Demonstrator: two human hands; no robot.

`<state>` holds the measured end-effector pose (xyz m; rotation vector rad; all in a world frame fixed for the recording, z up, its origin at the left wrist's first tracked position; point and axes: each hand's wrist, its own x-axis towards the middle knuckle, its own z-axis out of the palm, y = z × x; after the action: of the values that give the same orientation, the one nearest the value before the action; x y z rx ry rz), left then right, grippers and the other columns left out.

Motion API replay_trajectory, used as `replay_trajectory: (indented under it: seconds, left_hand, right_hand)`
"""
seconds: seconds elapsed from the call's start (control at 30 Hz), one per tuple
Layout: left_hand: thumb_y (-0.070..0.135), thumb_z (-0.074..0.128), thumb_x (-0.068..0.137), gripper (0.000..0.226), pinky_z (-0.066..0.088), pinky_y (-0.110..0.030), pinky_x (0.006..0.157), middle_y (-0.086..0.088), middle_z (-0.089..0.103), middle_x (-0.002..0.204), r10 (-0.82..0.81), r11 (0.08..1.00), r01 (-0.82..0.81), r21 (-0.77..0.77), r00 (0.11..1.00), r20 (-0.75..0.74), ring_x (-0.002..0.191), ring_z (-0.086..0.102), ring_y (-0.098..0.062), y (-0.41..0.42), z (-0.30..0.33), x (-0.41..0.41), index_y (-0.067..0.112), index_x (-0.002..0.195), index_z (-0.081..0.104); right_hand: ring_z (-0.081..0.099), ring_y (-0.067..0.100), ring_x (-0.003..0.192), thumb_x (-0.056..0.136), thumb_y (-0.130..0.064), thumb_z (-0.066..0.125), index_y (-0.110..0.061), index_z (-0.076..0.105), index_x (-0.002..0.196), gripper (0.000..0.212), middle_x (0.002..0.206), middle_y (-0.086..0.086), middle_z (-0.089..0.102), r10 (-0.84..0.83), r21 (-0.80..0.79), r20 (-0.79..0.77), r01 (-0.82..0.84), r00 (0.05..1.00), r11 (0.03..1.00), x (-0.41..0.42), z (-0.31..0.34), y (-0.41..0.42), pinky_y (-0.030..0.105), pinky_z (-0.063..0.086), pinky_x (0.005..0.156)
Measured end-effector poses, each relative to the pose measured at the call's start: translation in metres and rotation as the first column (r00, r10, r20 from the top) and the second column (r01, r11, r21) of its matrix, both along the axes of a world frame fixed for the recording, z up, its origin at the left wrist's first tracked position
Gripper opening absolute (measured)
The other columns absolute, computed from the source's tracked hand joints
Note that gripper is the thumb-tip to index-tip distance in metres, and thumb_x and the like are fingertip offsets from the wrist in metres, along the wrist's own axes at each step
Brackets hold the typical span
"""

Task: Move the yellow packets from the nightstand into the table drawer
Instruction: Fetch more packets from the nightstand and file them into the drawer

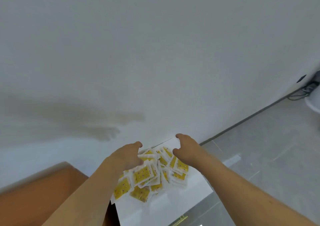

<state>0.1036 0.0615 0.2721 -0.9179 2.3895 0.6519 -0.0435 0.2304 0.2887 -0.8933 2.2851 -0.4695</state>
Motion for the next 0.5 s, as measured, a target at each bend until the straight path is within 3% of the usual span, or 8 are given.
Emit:
replay_trajectory:
  seconds: [0.13, 0.27, 0.37, 0.5]
  left_hand:
    - [0.028, 0.063, 0.091, 0.069, 0.047, -0.037, 0.099, 0.0, 0.044, 0.146, -0.031, 0.999, 0.03, 0.019, 0.997, 0.07, 0.126, 0.05, -0.021, -0.039, -0.132, -0.009, 0.024, 0.15, 0.028]
    - [0.038, 0.063, 0.087, 0.08, 0.037, -0.04, 0.11, 0.003, 0.027, 0.156, -0.124, 0.991, 0.127, -0.047, 0.99, 0.061, 0.141, 0.03, -0.022, -0.049, -0.234, -0.016, 0.027, 0.153, 0.02]
    - [0.058, 0.067, 0.077, 0.103, 0.019, -0.047, 0.118, 0.002, 0.009, 0.158, -0.127, 0.985, 0.132, -0.113, 0.991, 0.049, 0.147, 0.01, -0.024, -0.049, -0.282, -0.018, 0.029, 0.154, 0.005]
    - [0.067, 0.072, 0.067, 0.115, 0.027, -0.041, 0.113, 0.0, 0.021, 0.146, -0.111, 0.985, 0.105, -0.14, 0.993, -0.04, 0.139, 0.022, -0.024, -0.053, -0.31, -0.015, 0.027, 0.151, 0.006]
  right_hand:
    - [0.039, 0.024, 0.137, 0.096, -0.018, 0.047, -0.015, 0.025, 0.153, 0.061, 0.157, 0.005, 0.028, -0.036, 0.058, 0.034, 0.034, 0.999, 0.998, -0.028, -0.109, -0.05, 0.033, 0.035, 0.108]
    - [0.036, 0.022, 0.139, 0.096, -0.016, 0.047, -0.016, 0.028, 0.151, 0.059, 0.157, 0.004, 0.029, -0.049, 0.109, 0.051, 0.044, 0.997, 0.993, -0.046, -0.198, -0.071, 0.032, 0.035, 0.107]
    - [0.039, 0.022, 0.137, 0.096, -0.019, 0.048, -0.017, 0.033, 0.149, 0.056, 0.152, 0.004, 0.037, -0.067, 0.125, 0.049, 0.06, 0.997, 0.99, -0.048, -0.246, -0.08, 0.033, 0.035, 0.108]
    - [0.049, 0.023, 0.124, 0.094, -0.019, 0.051, -0.014, 0.042, 0.144, 0.051, 0.14, 0.006, 0.047, -0.103, 0.116, 0.054, 0.096, 0.993, 0.989, -0.041, -0.283, -0.088, 0.034, 0.043, 0.101]
